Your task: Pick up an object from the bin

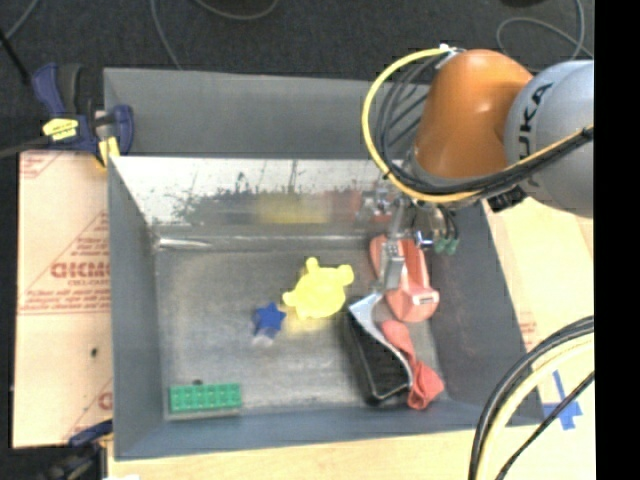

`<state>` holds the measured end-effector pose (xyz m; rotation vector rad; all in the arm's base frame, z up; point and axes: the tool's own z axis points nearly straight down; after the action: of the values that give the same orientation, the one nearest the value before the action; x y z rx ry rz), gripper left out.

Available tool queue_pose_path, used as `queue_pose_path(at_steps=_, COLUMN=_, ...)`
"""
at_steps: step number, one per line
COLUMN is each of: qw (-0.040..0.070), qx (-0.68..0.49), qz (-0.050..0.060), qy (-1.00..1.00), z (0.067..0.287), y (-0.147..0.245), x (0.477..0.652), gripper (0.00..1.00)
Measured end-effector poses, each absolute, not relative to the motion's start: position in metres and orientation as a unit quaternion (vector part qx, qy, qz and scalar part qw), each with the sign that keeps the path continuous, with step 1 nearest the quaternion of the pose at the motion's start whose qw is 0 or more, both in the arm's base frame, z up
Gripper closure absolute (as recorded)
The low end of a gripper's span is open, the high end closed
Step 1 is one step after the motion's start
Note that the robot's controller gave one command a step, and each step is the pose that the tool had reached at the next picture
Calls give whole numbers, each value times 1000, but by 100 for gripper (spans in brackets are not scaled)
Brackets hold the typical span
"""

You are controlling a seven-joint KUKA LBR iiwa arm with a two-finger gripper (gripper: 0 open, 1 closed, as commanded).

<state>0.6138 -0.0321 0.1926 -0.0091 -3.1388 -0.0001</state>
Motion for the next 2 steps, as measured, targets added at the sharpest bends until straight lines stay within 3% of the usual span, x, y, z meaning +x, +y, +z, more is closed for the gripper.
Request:
queue_pose_path(at_steps=1, qw=-2, qx=-3, qz=0, qy=-1000, z=198, y=-32, x=615, gripper=0)
queue_pose_path(at_steps=2, qw=-5, qx=27, qz=1, qy=-1000, z=159, y=-24, x=596, gripper=0)
